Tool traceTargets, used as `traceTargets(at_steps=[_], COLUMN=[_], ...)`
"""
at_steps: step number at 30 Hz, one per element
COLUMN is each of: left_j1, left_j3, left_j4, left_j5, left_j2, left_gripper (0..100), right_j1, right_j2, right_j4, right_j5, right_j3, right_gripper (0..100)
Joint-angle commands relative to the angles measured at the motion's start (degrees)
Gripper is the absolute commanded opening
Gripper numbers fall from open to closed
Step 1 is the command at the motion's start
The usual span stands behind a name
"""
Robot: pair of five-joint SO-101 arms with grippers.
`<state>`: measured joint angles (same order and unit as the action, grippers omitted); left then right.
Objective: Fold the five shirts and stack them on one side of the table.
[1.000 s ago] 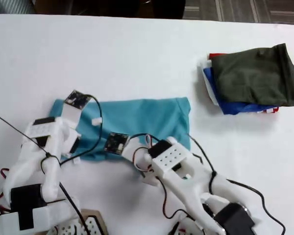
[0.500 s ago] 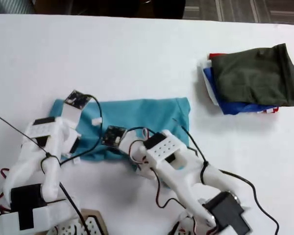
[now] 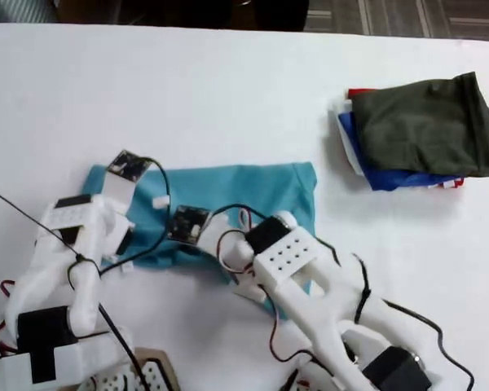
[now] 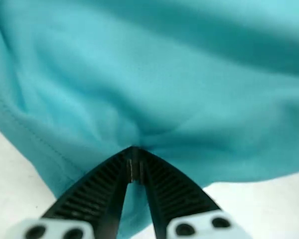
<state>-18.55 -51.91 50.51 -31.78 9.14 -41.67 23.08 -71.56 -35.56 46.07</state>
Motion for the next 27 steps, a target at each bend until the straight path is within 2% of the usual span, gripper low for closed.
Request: traceTargets(at_steps=[1,5,9,17,23,27], left_j1=[0.79,0.79,0.79,0.79,0.79,0.79], left_j3=[-0.04,-0.04,-0.04,-0.04,-0.04,-0.04], left_j4=[-1.85,-1.85,-1.85,-1.85,-1.85,-1.85], left_j5=[0.09,0.09,0.09,0.09,0.09,0.09], left_j2=[-0.35,-0.35,-0.35,-0.35,-0.35,-0.35], left_gripper=[2,2,2,2,2,2], right_j1=[2.77,9.01,14.11,14.81,16.31,16.75], right_j2=[2.51,1.19,-8.22,-34.68,-52.35,-62.11], right_j4=[-0.48,-0.57,-0.66,-3.21,-9.98,-17.71], right_j5=[-2.99,-8.62,-10.29,-10.29,-10.29,-10.02], right_j3=[-3.78,-10.37,-21.19,-46.77,-68.22,-82.20], right_gripper=[1.9,1.9,1.9,2.0,2.2,9.8])
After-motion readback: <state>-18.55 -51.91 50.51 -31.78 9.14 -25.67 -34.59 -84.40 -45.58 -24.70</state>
